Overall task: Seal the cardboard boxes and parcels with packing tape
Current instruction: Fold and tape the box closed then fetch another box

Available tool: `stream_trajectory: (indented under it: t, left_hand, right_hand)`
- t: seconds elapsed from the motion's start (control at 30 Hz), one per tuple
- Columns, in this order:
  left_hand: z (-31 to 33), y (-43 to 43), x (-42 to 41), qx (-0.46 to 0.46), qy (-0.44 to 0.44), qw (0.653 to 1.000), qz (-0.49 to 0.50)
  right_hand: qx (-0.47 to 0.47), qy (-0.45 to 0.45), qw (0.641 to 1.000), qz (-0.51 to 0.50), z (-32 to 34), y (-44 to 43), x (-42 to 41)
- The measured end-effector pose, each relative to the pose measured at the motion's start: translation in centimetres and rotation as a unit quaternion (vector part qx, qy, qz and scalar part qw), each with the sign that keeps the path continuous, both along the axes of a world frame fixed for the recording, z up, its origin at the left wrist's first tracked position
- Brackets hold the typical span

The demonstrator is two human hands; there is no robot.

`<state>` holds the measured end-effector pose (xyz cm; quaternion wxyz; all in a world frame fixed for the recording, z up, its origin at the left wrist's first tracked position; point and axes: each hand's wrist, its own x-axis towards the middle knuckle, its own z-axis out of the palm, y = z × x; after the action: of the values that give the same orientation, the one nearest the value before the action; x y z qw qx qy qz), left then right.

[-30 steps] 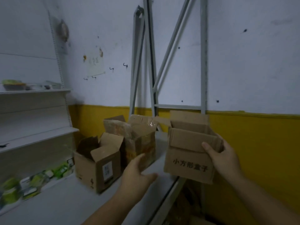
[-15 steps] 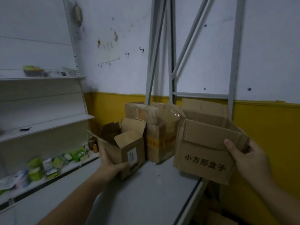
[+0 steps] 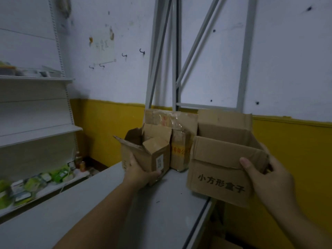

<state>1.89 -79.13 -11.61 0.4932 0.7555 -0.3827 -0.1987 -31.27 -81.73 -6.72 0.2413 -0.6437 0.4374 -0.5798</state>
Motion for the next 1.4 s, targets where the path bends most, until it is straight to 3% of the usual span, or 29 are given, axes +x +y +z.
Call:
stream_trajectory:
  t: [0.2,0.37,0.47,0.7,0.83,0.93,1.0,1.1,1.4]
  left_hand:
    - [2.9,4.0,-3.0,0.053,0.002,0.995,-0.086]
    - [4.1,6.8,-4.1,0.093,-0.024,0.989,-0.108]
    - [4.7,8.1,-5.2,0.133,-0.036,0.984,-0.115]
    - [7.6,13.6,-6.9,0.202,-0.232,0.946,-0.101]
    - [10.5,18.3,-6.0,0.254,-0.355,0.897,-0.077]
    - [12.3,22.6,-5.2,0.262,-0.408,0.873,-0.046]
    - [13.1,26.2,-4.7,0.268,-0.448,0.853,-0.011]
    - [13.3,32.8,-3.6,0.299,-0.474,0.827,0.042]
    - [10.3,58.3,-3.2,0.415,-0.362,0.804,0.224]
  right_hand:
    - [0.018,0.009,0.999,0.035,-1.2,2.0,4.7]
    - [0.055,0.079,0.995,0.005,-3.1,1.9,7.4]
    - [0.051,0.183,0.981,-0.036,-2.0,2.2,7.4]
    - [0.047,0.388,0.920,-0.020,0.7,4.1,5.0]
    - [-0.113,0.449,0.885,-0.053,4.7,7.9,4.6]
    - [-0.220,0.465,0.854,0.079,6.5,11.5,6.4]
    - [-0.226,0.503,0.812,0.192,6.3,14.2,8.9]
    - [-0.217,0.550,0.755,0.282,4.6,19.4,13.5]
    - [-0.298,0.498,0.646,0.496,1.7,40.2,24.2]
